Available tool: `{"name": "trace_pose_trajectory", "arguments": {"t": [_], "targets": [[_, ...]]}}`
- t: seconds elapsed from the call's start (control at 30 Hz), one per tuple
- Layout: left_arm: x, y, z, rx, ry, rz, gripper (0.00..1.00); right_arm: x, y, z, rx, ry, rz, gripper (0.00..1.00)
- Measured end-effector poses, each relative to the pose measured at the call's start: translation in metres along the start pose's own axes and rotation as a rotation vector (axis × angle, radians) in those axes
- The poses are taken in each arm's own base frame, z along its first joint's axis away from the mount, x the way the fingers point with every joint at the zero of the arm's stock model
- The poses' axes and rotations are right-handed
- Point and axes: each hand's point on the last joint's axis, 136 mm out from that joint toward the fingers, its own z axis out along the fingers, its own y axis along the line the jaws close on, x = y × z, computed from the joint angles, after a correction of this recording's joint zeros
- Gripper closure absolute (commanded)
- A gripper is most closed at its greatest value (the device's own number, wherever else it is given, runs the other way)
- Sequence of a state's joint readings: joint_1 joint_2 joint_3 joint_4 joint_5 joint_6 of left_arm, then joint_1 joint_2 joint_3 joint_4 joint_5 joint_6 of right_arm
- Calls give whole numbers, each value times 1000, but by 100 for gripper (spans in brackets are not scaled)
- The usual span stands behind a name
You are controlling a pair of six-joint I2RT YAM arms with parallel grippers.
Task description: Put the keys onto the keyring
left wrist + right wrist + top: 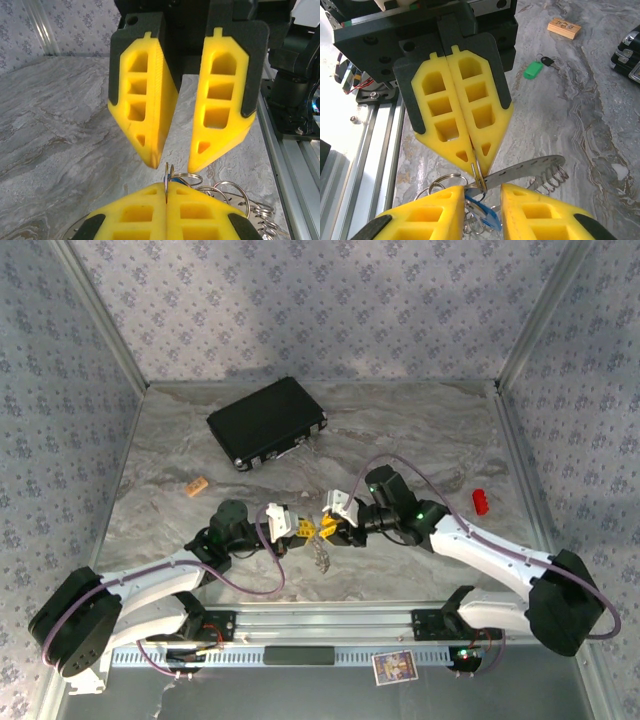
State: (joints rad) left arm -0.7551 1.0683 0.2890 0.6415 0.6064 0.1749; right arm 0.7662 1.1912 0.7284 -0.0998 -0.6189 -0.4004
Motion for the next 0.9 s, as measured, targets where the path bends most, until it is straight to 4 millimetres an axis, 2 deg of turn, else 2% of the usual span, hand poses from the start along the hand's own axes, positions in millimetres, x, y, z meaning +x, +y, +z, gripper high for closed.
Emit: {"name": "trace_pose_trajectory", "arguments": {"t": [0.17, 0.37, 0.47, 0.5, 0.9], "targets": [[-1, -1, 0, 6, -5, 3, 100, 2, -1, 4, -5, 3, 0, 81], [4, 1, 2, 2, 9, -8, 100, 4, 0, 9, -18, 11, -5, 100], [5, 1, 2, -1, 13, -11, 81, 5, 0, 9, -19, 15, -7, 100], [5, 2, 2, -6, 15, -10, 78, 5, 0, 8, -21, 19, -9, 100], [8, 6, 9, -24, 127, -19, 78, 8, -2, 2, -40, 180, -74, 100]]}}
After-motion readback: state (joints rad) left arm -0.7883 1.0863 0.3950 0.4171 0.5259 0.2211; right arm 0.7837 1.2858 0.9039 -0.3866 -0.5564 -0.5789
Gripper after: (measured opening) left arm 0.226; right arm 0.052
